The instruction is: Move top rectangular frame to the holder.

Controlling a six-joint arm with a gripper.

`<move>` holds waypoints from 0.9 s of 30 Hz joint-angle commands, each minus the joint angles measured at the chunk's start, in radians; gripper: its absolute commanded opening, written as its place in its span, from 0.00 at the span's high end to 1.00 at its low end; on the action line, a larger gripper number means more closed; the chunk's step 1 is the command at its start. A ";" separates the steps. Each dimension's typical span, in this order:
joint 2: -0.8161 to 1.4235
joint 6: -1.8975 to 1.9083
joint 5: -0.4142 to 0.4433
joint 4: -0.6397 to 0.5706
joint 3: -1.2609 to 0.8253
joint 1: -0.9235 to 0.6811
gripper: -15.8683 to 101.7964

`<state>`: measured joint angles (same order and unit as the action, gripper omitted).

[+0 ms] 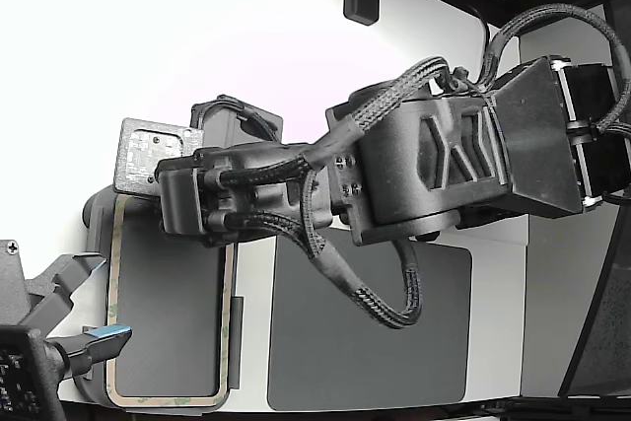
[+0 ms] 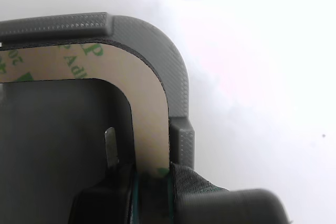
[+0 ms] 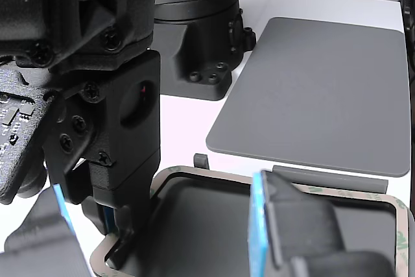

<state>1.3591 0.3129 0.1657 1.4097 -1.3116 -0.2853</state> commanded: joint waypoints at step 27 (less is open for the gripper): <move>0.035 0.003 -0.023 -0.046 -0.031 0.020 0.95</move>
<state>1.3606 0.3175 0.1457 1.3668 -1.3591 -0.2792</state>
